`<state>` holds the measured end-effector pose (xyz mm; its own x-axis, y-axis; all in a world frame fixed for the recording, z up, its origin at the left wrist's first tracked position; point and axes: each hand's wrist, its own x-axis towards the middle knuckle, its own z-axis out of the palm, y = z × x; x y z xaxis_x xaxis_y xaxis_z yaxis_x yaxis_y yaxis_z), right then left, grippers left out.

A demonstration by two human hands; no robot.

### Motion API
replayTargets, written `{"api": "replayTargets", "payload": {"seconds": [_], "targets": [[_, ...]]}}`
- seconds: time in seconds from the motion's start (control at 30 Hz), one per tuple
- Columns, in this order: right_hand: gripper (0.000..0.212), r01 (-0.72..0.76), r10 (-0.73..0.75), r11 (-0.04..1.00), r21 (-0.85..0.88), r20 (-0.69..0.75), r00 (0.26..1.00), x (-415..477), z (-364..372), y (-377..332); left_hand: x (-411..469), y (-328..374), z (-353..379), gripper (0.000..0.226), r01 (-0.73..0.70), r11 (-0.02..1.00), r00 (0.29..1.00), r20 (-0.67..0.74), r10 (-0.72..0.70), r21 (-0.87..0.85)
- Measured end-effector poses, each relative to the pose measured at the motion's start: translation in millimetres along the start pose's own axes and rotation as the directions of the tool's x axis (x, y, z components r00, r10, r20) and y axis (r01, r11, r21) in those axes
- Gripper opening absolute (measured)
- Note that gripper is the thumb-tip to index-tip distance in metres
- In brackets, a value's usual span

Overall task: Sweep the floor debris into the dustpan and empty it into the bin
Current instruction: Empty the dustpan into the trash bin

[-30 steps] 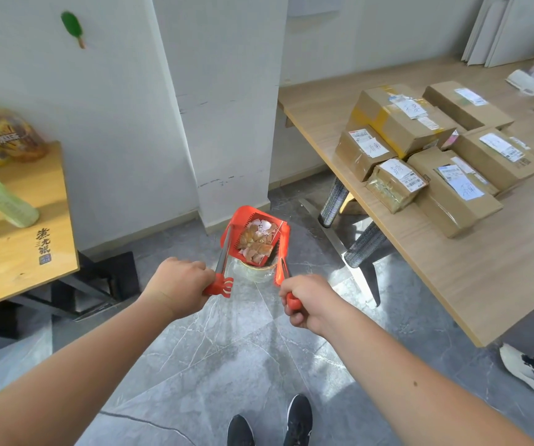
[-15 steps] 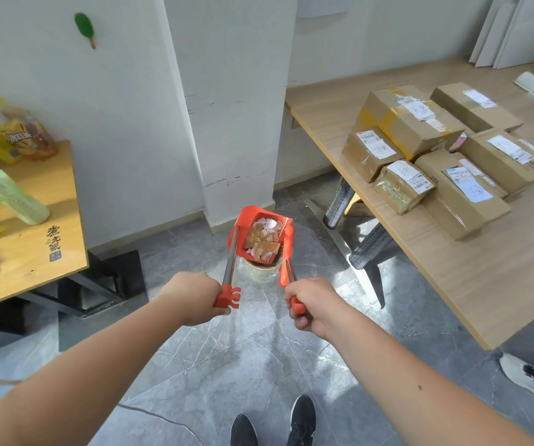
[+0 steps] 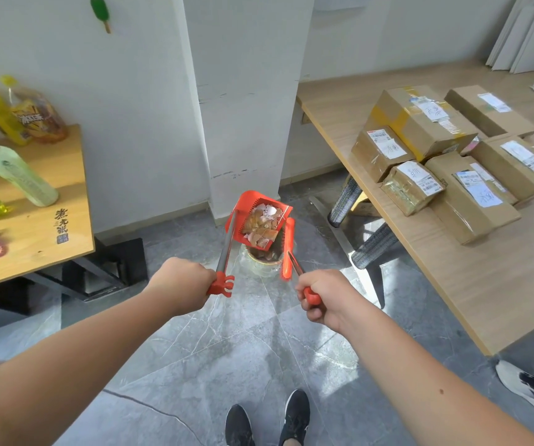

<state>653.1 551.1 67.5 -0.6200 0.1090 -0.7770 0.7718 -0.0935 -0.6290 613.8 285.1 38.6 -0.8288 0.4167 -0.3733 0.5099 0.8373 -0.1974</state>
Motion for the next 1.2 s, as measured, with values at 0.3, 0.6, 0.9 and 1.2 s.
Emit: {"api": "replayTargets", "payload": {"seconds": [0.3, 0.6, 0.9, 1.2], "targets": [[0.017, -0.018, 0.018, 0.999, 0.034, 0.002, 1.0, 0.2, -2.8, -5.3, -5.9, 15.2, 5.0, 0.012, -0.027, 0.999, 0.999, 0.028, 0.026, 0.03], [0.017, -0.004, 0.002, 0.996, 0.087, 0.021, 1.0, -0.2, -13.7, -6.5, -19.2, 17.4, 22.0, 0.014, -0.021, 1.0, 1.0, 0.014, 0.021, 0.018], [0.014, -0.006, 0.006, 0.999, 0.034, 0.012, 1.0, -1.0, -5.1, -3.0, -12.0, 33.0, 5.6, 0.011, -0.027, 0.999, 0.999, 0.023, 0.026, 0.027], [0.014, -0.031, 0.03, 0.997, 0.071, 0.022, 0.999, -6.4, -15.4, -3.6, -26.3, 33.0, 3.9, 0.012, -0.016, 0.999, 1.0, 0.014, 0.016, 0.033]]}}
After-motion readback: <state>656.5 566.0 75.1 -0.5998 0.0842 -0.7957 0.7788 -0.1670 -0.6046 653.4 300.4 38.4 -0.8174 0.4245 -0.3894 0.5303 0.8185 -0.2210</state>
